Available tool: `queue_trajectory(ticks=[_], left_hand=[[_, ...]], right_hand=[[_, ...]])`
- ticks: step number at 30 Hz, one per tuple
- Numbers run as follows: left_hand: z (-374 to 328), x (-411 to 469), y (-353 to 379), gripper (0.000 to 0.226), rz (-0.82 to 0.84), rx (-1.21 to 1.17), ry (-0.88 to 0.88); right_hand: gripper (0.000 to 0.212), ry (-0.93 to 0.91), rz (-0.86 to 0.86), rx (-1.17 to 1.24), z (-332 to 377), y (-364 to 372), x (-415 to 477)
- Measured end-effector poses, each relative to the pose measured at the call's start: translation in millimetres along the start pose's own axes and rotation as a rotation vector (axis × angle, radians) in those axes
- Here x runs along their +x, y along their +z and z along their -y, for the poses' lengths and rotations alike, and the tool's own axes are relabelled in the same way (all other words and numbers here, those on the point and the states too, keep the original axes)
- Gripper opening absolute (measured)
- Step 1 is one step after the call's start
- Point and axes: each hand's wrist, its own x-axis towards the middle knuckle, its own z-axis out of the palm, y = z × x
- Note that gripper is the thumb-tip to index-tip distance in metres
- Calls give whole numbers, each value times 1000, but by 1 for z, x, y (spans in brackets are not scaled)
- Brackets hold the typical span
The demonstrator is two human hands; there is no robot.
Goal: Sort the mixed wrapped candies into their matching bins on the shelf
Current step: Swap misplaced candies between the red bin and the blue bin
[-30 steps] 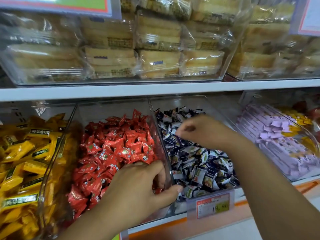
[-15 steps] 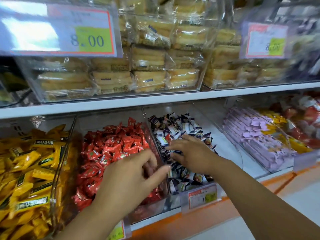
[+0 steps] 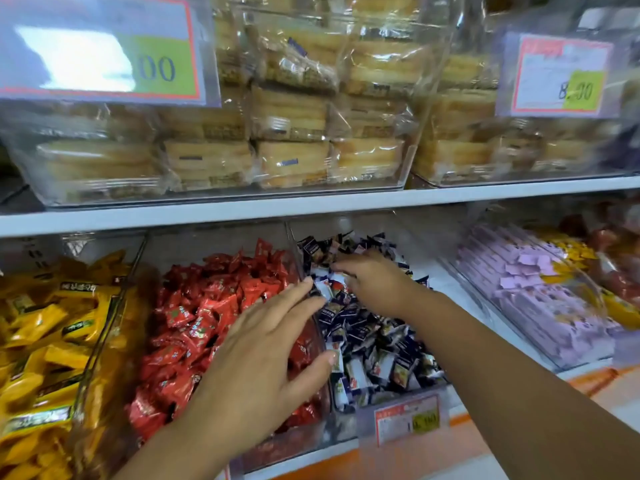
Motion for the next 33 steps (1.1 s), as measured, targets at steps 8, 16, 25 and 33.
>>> queue_trajectory(ticks=[8,16,25,33], left_hand=[[3,6,-6,67,-10,2,3],[-7,3,-6,57,-123,-17,-50],[-13,-12,-3,79,28,-101,-79],[-11,-15,-2,72,40,-121,-87]], right_hand=[[44,40,-11,-298,-4,8,15],[9,152,-92,291,-8,-22,-5],[6,218,-243,438,8,-53,-35],[16,62,-171,673,46,-70,-29]])
